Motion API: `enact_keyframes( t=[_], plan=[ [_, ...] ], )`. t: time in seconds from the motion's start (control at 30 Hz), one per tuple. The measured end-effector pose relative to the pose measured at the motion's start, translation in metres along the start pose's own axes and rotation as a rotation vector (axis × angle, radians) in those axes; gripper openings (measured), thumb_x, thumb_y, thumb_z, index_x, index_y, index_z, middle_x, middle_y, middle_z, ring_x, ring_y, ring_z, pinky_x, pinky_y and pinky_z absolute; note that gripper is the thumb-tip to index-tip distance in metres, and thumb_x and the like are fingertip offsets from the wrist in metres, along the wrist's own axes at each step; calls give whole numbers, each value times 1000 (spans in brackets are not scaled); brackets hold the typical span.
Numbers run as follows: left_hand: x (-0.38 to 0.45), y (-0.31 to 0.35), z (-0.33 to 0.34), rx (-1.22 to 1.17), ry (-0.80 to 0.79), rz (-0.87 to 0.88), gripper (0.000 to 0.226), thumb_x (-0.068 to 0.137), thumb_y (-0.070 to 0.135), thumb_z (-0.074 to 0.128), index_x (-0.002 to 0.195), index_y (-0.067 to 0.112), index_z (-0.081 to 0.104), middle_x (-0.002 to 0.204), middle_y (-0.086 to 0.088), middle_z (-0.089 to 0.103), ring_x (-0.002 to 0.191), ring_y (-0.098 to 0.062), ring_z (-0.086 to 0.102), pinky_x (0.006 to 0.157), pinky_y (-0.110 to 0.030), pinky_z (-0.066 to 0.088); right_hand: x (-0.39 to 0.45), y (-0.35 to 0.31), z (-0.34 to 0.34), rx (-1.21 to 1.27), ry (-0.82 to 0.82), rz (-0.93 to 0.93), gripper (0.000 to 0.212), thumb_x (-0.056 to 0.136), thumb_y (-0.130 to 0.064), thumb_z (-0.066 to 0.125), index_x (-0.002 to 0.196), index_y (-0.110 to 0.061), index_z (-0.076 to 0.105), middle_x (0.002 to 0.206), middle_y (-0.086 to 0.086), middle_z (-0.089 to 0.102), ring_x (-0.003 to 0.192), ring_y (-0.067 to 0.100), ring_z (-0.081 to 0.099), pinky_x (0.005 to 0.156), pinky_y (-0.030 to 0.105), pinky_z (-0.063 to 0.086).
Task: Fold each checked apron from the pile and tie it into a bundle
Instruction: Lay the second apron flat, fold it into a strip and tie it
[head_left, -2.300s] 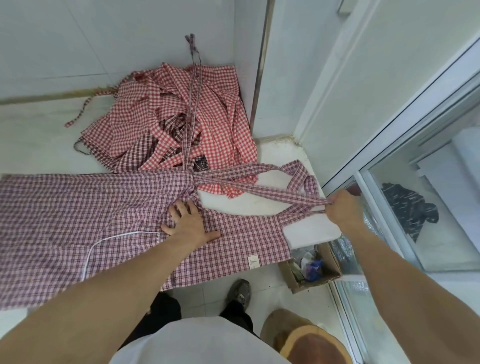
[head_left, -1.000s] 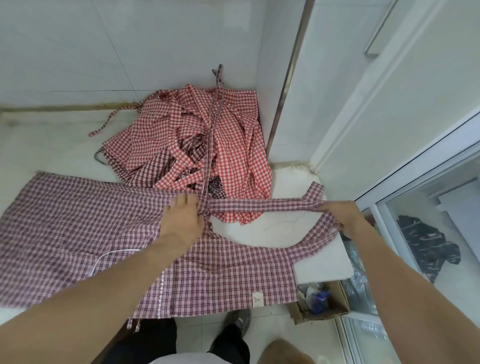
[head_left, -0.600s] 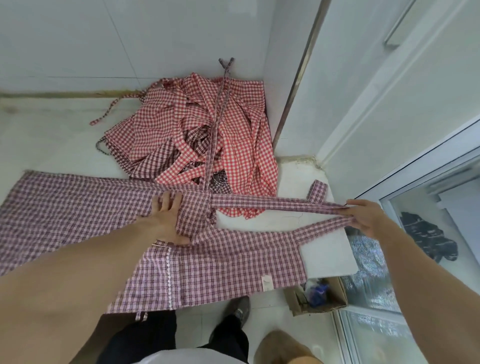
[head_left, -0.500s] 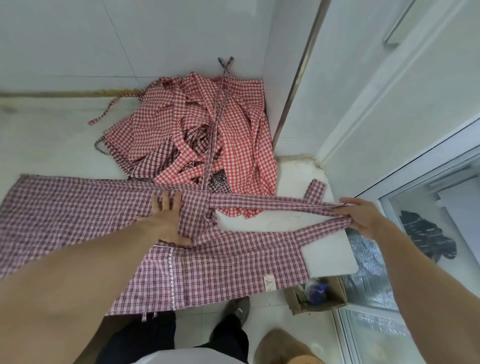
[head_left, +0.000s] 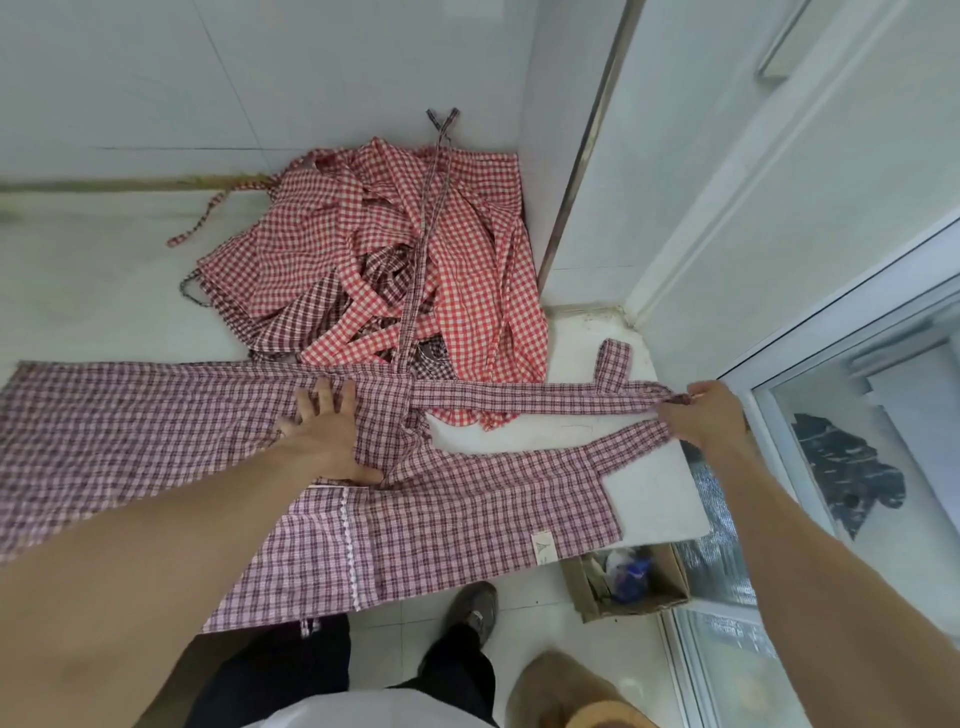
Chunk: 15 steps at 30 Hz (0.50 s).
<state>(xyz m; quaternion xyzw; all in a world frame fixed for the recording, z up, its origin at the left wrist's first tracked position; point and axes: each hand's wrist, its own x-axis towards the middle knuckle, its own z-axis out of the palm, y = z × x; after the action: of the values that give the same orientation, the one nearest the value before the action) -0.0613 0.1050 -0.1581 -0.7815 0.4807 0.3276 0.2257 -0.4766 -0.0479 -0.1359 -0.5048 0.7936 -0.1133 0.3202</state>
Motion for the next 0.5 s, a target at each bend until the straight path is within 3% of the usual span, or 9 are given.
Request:
enact_keyframes(
  t=[0.07, 0.13, 0.2, 0.3, 0.33, 0.4, 0.43, 0.5],
  plan=[
    [-1, 3, 5, -41, 83, 39, 141, 69, 70, 74, 153, 16, -26, 160, -19, -28, 149, -41, -16, 119, -62, 5, -17, -5, 6, 18, 145, -183, 58, 78, -9, 74, 130, -5, 47, 132, 20, 39, 107, 36, 54, 92, 46, 51],
    [-3, 6, 18, -91, 220, 106, 128, 78, 70, 65, 154, 16, -23, 162, -18, -23, 151, -35, -14, 121, -59, 3, -54, -9, 29, 1, 268, -505, 47, 78, -2, 67, 122, -4, 52, 128, 18, 42, 111, 34, 51, 97, 43, 47],
    [-9, 12, 38, -153, 427, 172, 111, 88, 62, 58, 157, 15, -16, 164, -19, -14, 152, -33, -11, 122, -56, 2, -101, -15, 62, -4, 149, -777, 33, 83, -4, 66, 115, -6, 60, 123, 11, 49, 115, 26, 50, 99, 38, 46],
    [-22, 26, 66, -191, 689, 181, 82, 96, 44, 55, 156, 10, 11, 162, -22, 12, 151, -38, 7, 123, -56, 7, -151, -19, 112, -73, -186, -963, 33, 93, -19, 63, 126, -12, 60, 139, 4, 48, 118, 19, 53, 98, 32, 49],
    [-24, 31, 73, -198, 701, 176, 74, 97, 40, 53, 154, 9, 18, 161, -22, 17, 150, -39, 12, 122, -57, 9, -160, -16, 127, -105, -299, -976, 40, 96, -24, 60, 135, -15, 55, 149, 3, 42, 127, 21, 49, 105, 30, 44],
    [-27, 38, 80, -173, 574, 170, 67, 102, 40, 39, 157, 11, 14, 164, -19, 9, 151, -37, 6, 123, -56, 6, -167, -7, 150, -223, -460, -995, 55, 101, -35, 52, 152, -22, 36, 163, 0, 20, 151, 20, 16, 122, 36, 22],
    [-26, 39, 81, -158, 485, 164, 67, 104, 43, 31, 159, 14, 5, 165, -17, -1, 152, -36, -2, 123, -55, 3, -167, -1, 158, -321, -471, -1012, 60, 102, -43, 45, 156, -26, 25, 166, -2, 8, 153, 18, -2, 125, 41, 11],
    [-19, 37, 75, -138, 367, 142, 69, 104, 50, 21, 158, 21, -10, 164, -15, -18, 151, -34, -15, 123, -54, -3, -162, 10, 161, -511, -409, -1013, 68, 101, -61, 28, 159, -34, 6, 166, -5, -11, 150, 16, -22, 125, 46, -3]
  ],
)
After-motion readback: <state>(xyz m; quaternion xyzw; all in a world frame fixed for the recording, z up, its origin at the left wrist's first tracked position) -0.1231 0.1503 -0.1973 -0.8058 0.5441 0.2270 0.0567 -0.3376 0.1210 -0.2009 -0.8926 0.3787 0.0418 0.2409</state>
